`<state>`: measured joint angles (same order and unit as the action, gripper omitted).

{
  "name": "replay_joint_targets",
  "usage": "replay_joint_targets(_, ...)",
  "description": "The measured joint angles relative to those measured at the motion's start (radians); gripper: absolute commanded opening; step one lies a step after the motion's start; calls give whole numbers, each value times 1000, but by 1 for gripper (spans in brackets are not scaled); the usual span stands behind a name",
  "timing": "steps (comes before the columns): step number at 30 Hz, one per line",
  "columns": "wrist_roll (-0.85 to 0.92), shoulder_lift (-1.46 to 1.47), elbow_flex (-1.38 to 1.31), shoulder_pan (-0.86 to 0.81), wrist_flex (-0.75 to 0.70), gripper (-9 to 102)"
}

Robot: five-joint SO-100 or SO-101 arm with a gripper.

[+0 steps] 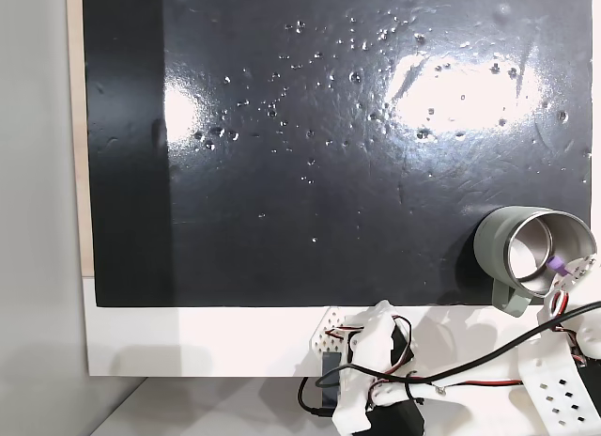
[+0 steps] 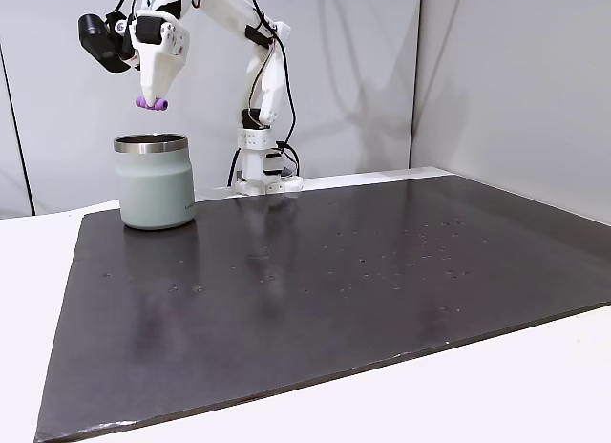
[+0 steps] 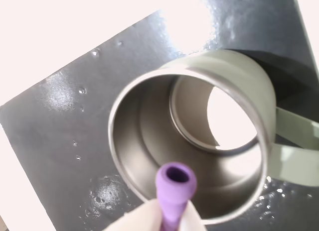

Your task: Grasp a pengrip and put it in the cup.

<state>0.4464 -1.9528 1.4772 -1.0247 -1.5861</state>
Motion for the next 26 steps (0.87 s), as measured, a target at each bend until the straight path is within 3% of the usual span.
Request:
replay_joint_targets(5, 0, -32, 31, 9, 44, 3)
replay_joint_targets(9, 0, -32, 31, 9, 52, 31)
replay_joint_targets(12, -8, -32, 31, 9, 52, 44)
replay_joint_targets(26, -18, -18, 31, 9, 52, 45)
